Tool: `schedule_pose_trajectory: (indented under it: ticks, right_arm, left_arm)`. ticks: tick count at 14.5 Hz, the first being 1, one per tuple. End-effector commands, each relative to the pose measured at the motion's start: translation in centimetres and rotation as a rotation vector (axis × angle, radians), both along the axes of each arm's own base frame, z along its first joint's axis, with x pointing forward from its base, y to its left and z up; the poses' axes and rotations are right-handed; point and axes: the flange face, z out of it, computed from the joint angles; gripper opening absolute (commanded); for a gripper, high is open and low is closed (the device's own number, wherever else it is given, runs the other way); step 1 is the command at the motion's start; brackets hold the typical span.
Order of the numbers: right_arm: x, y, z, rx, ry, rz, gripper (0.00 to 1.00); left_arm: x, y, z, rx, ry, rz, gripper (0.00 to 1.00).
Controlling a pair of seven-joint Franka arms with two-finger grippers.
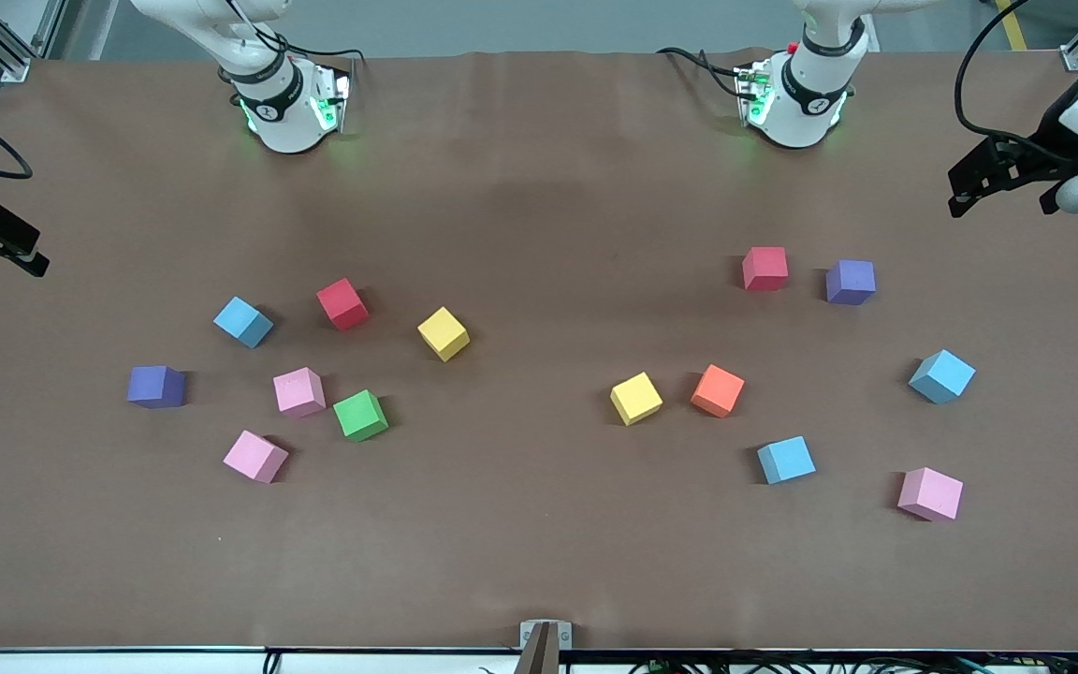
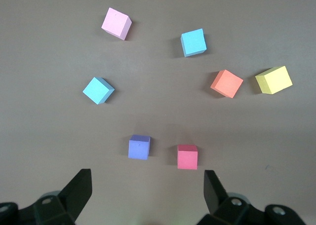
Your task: Arrange 11 blocks into digit 3
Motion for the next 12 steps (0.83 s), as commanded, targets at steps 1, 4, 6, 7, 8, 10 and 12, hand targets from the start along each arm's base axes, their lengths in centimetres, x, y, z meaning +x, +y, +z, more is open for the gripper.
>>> schedule_pose_trajectory:
  ticks: [1, 4, 6, 7, 8, 10, 12]
  right_arm:
    - [-0.7, 0.1, 0.5, -0.007, -0.003, -0.001, 1.00]
    - [-0.7, 0.0, 0.5, -0.007, -0.003, -0.003, 1.00]
    - [-0.7, 0.0, 0.5, -0.007, -0.005, -0.003, 1.00]
    - [-0.7, 0.1, 0.5, -0.007, -0.005, -0.001, 1.00]
    - [-0.6, -0.1, 0.4, -0.007, -0.003, -0.004, 1.00]
    - [-0.6, 0.1, 0.4, -0.007, -0.003, -0.001, 1.00]
    - [-0.6, 0.1, 0.4, -0.007, -0.003, -0.001, 1.00]
  left_arm:
    - [0.4, -0.2, 0.1, -0.018, 0.015, -0.019, 1.00]
    - [0.5, 0.1, 0.1, -0.017, 0.015, -0.015, 1.00]
    - [0.5, 0.4, 0.1, -0.016, 0.015, -0.008, 1.00]
    - [0.6, 0.5, -0.1, -0.011, 0.018, -0.016, 1.00]
    - [1.1, 0.3, -0.8, -0.021, 0.024, -0.036, 1.00]
    - [2.9, -0.4, -3.6, -0.023, 0.060, -0.050, 1.00]
    - [4.7, -2.1, -6.5, -0.032, 0.061, -0.070, 1.00]
